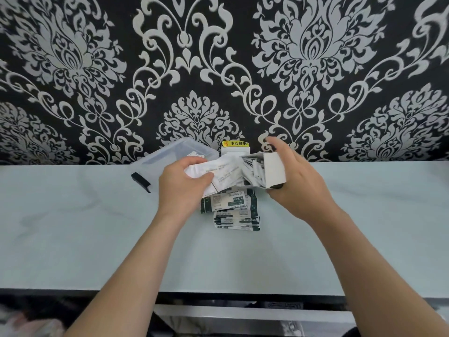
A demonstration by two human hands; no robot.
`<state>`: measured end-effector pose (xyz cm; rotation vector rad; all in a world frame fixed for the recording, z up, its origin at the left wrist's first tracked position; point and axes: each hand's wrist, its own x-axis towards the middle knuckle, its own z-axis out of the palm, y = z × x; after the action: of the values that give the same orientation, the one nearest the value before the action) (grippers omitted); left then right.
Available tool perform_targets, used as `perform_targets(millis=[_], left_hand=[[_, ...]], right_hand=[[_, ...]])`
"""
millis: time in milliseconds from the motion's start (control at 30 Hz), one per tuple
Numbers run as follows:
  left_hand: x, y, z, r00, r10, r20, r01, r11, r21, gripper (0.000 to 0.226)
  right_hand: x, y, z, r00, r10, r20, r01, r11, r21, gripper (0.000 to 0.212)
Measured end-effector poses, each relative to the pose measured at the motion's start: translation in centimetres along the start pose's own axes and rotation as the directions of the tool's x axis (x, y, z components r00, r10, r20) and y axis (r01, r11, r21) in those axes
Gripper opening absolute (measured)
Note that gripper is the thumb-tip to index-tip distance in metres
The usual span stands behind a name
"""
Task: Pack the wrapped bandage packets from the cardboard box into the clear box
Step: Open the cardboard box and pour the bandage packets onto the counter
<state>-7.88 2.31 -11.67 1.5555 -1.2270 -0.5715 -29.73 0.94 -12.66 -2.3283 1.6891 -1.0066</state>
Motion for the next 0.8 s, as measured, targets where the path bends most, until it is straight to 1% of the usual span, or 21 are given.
perform_targets(millis=[33,100,167,200,233,267,300,367,400,433,500,533,567,600,633,667,700,733,767,800], left_hand=[[-0.1,-0.1,-0.1,0.998,0.058,-0.010,-0.057,0.997,0.054,0.024],[-0.6,-0.5,0.1,0.975,0.223,0.019,-0.223,0.962,0.160,0.019],[-1.0,-0.8,0.4,0.915,0.389,0.106,-0.403,0.882,0.245,0.014],[-1.1,-1.0,0.6,0.884,0.441,0.157,-0.468,0.836,0.287,0.014],[-1.1,-1.3,0.7,0.863,0.461,0.209,-0.505,0.799,0.327,0.016],[-1.1,-1.5,0.8,0.857,0.445,0.260,-0.514,0.775,0.367,0.020],[-1.0,-1.7,0.9,0.864,0.397,0.310,-0.499,0.760,0.416,0.024],[-1.0,-2.1,1.0,0.876,0.255,0.409,-0.454,0.722,0.522,0.033],[-0.9,-2.1,1.1,0.874,0.182,0.451,-0.432,0.715,0.550,0.038],[-1.0,-2.0,1.3,0.872,0.112,0.477,-0.397,0.731,0.555,0.043],[-1.1,-1.2,1.5,0.876,0.030,0.481,-0.301,0.813,0.498,0.050],[-1.2,-0.6,1.7,0.885,0.033,0.464,-0.264,0.856,0.444,0.051],[-1.3,-0.1,1.8,0.897,0.051,0.439,-0.236,0.895,0.377,0.051],[-1.5,0.4,2.0,0.905,0.073,0.420,-0.218,0.926,0.307,0.052],[-1.6,0.8,2.4,0.901,0.089,0.425,-0.209,0.946,0.246,0.053],[-1.9,1.0,2.8,0.879,0.094,0.467,-0.219,0.951,0.220,0.056],[-2.1,1.1,3.4,0.840,0.085,0.536,-0.256,0.933,0.254,0.062],[-2.4,0.9,4.2,0.791,0.055,0.609,-0.327,0.880,0.345,0.070],[-2.6,0.6,5.1,0.748,0.007,0.663,-0.408,0.794,0.451,0.076],[-2.8,0.1,5.9,0.724,-0.049,0.688,-0.464,0.704,0.537,0.079]], right_hand=[[0.0,0.3,-0.3,1.000,0.026,0.005,-0.026,1.000,-0.006,0.095],[-0.1,0.8,-0.7,0.998,0.065,-0.005,-0.065,0.998,-0.005,0.095],[-0.1,1.3,-1.1,0.994,0.112,-0.010,-0.111,0.994,0.017,0.090],[-0.1,1.5,-1.3,0.991,0.135,-0.008,-0.135,0.991,0.025,0.087],[-0.1,1.7,-1.4,0.987,0.159,-0.003,-0.158,0.987,0.033,0.083],[-0.1,1.9,-1.6,0.983,0.185,0.006,-0.185,0.981,0.050,0.079],[-0.1,2.2,-1.8,0.976,0.214,0.022,-0.216,0.973,0.080,0.076],[-0.2,2.4,-2.3,0.958,0.276,0.080,-0.286,0.940,0.185,0.072],[-0.1,2.6,-2.6,0.948,0.299,0.112,-0.318,0.917,0.241,0.070],[-0.1,2.7,-2.8,0.940,0.310,0.141,-0.339,0.894,0.294,0.067],[-0.1,3.2,-3.1,0.934,0.318,0.164,-0.357,0.857,0.373,0.063],[0.0,3.3,-3.3,0.935,0.316,0.160,-0.354,0.854,0.382,0.061],[0.0,3.3,-3.5,0.943,0.302,0.140,-0.332,0.877,0.346,0.062],[0.0,3.3,-3.6,0.957,0.270,0.105,-0.289,0.919,0.270,0.065],[0.0,3.3,-3.7,0.972,0.226,0.065,-0.235,0.954,0.186,0.067],[0.0,3.2,-3.8,0.984,0.177,0.030,-0.180,0.975,0.134,0.068],[0.0,2.9,-3.8,0.990,0.141,0.007,-0.141,0.983,0.117,0.067],[0.0,2.9,-3.7,0.993,0.117,-0.003,-0.116,0.987,0.109,0.066],[0.0,2.8,-3.5,0.995,0.099,-0.007,-0.098,0.991,0.093,0.066],[0.0,2.9,-3.3,0.996,0.091,-0.007,-0.090,0.993,0.075,0.067]])
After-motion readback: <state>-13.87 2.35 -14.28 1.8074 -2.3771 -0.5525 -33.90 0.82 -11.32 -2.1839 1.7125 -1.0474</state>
